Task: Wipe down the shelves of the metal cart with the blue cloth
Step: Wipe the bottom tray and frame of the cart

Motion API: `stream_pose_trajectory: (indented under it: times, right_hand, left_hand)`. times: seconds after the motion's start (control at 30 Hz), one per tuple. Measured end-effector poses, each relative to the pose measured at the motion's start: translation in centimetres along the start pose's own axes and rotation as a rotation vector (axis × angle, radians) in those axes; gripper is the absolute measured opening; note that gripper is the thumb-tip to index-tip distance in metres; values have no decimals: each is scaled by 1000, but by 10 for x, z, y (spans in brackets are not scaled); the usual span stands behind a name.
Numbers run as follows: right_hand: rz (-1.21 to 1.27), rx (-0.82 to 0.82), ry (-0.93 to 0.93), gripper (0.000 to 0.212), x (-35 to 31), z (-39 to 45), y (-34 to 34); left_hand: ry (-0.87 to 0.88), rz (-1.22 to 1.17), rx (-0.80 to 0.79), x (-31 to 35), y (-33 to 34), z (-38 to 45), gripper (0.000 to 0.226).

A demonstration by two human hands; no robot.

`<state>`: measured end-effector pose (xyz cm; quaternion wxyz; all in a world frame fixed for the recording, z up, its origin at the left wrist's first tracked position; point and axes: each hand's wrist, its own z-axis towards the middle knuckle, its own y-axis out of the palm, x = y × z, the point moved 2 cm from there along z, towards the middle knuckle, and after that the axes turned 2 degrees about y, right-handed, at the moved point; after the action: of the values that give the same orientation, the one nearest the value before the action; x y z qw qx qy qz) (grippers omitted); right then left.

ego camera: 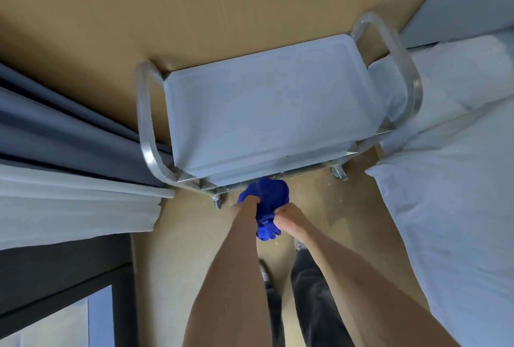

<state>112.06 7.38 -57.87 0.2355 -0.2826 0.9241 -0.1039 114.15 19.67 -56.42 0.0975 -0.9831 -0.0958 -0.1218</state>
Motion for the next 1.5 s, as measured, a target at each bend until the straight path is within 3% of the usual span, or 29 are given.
stream_pose_trajectory:
  times: [0.07,0.27,0.4,0.47,0.53,0.67,0.8,0.9,1.07,1.2,1.37,1.5]
  right_hand:
    - [-26,-44,46,30,21,0,20]
    - [284,223,88,16,91,12,70]
    - [139,201,-59,76,125,32,91]
    - [-72,145,-77,91,144,39,99]
    - [-243,144,-78,82,166,44,100]
    - [-345,207,-139,26,193,59,88]
    - [131,115,53,14,204,73,93]
    - [449,97,169,14,216,84,107]
    - [709,148,199,26,242,91,149]
    - [764,151,159,27,248,107,170]
    - [937,102,189,39,241,151,185]
    - [938,94,115,35,234,222,189]
  left_hand:
    - [26,80,95,-23,-5,-10,12]
    - [21,7,77,-92,-9,28,7]
    - [6,-84,-5,-143,-4,70,7]
    - [-15,-122,-79,-165,5,78,13]
    - [-31,-127,-127,-179,13,76,20]
    - [-2,-113,-119,-191,26,78,6]
    - [101,-91,40,-196,30,108,9]
    - [151,122,128,-212,24,130,35]
    - [-47,130,-64,-258,16,150,73]
    - [-122,99,-101,-271,7,177,60]
    - [-39,-17,4,-257,2,233,41]
    - [73,9,35,-228,18,293,23]
